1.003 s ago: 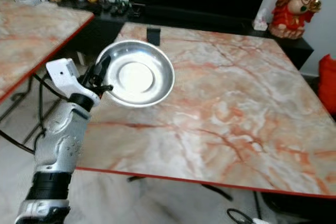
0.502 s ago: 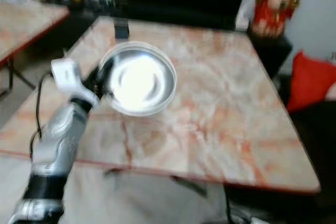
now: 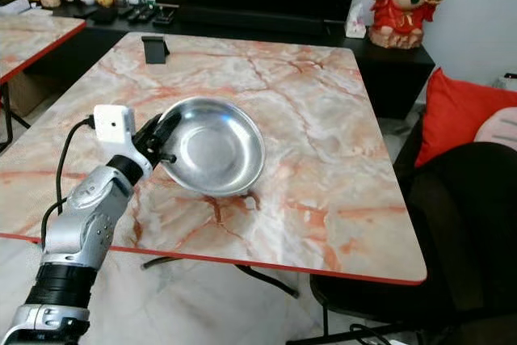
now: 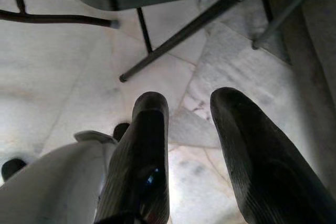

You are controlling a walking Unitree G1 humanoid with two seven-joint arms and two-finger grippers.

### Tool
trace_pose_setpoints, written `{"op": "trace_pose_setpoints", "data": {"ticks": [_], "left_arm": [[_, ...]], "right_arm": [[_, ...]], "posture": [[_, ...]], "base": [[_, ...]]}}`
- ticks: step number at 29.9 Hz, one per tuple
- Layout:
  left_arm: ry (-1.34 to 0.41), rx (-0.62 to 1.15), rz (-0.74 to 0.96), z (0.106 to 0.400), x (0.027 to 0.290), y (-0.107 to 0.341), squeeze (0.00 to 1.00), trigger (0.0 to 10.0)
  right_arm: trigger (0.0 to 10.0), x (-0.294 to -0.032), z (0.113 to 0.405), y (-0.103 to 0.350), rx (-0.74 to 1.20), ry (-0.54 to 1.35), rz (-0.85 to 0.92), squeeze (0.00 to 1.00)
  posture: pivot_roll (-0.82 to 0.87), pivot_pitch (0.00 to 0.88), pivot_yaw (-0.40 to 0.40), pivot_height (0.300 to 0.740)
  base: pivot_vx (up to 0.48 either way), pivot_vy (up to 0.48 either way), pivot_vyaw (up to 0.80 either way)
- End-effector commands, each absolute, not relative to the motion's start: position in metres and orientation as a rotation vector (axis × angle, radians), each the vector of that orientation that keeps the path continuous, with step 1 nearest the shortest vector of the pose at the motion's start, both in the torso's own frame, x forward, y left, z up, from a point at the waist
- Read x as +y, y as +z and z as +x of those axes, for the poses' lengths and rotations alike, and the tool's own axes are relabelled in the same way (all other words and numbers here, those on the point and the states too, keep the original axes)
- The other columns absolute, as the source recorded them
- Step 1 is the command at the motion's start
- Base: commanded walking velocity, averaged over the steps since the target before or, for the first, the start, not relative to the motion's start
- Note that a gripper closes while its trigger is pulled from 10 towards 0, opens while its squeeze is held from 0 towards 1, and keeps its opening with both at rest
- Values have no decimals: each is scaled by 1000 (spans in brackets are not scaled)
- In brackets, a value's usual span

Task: Setting the table

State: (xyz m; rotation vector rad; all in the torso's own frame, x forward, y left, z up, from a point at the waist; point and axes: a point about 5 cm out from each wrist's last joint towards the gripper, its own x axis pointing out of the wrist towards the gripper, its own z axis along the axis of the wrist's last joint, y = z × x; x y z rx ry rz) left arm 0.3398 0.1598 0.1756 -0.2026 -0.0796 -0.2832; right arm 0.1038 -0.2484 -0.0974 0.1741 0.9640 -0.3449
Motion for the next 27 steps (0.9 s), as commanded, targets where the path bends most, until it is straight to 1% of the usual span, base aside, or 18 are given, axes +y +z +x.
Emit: {"op": "trace_pose_setpoints", "data": {"ticks": [1,4,12,16,17,19,20,21,22,23,24,25,26,27], "left_arm": [[-319,-52,-241,340,156,174,0,10000],[-340,-34,-244,340,153,170,0,10000],[-350,-5,-367,339,148,162,0,10000],[-350,18,-393,337,148,155,0,10000],[-353,25,-382,336,147,153,0,10000],[-373,13,-322,337,145,158,0,10000],[-373,13,-322,337,145,158,0,10000],[-380,-22,-280,340,144,169,0,10000],[-341,-21,-296,341,150,172,0,10000],[-322,-10,-293,341,154,169,0,10000],[-340,-6,-265,342,155,169,0,10000],[-366,-11,-224,343,152,172,0,10000],[-384,-27,-244,342,152,175,0,10000],[-397,-33,-333,343,155,175,0,10000]], "right_arm": [[10000,-248,103,-98,963,-348,179,0],[10000,-247,102,-98,964,-348,181,0],[10000,-244,98,-100,975,-345,184,0],[10000,-243,97,-100,967,-362,198,0],[10000,-243,98,-100,964,-366,200,0],[10000,-243,100,-99,939,-384,218,0],[10000,-243,100,-99,939,-384,218,0],[10000,-245,103,-98,940,-364,201,0],[10000,-245,102,-99,943,-402,221,0],[10000,-243,101,-99,937,-431,245,0],[10000,-243,103,-98,906,-468,280,0],[10000,-244,106,-97,879,-484,295,0],[10000,-244,105,-97,872,-525,323,0],[10000,-242,103,-99,889,-580,352,0]], "posture": [[81,0,-57,715],[82,0,-56,715],[83,0,-54,715],[34,0,-29,715],[32,0,-24,715],[119,0,-32,715],[119,0,-32,715],[45,0,-70,715],[59,0,-43,715],[59,0,-43,715],[80,0,-10,715],[88,0,-7,715],[98,0,-30,715],[72,0,-17,715]], "base": [[0,0,0],[0,0,0],[0,0,0],[0,0,0],[0,0,0],[0,0,0],[0,0,0],[0,0,0],[0,0,0],[0,0,0],[0,0,0],[0,0,0],[0,0,0],[0,0,0]]}}
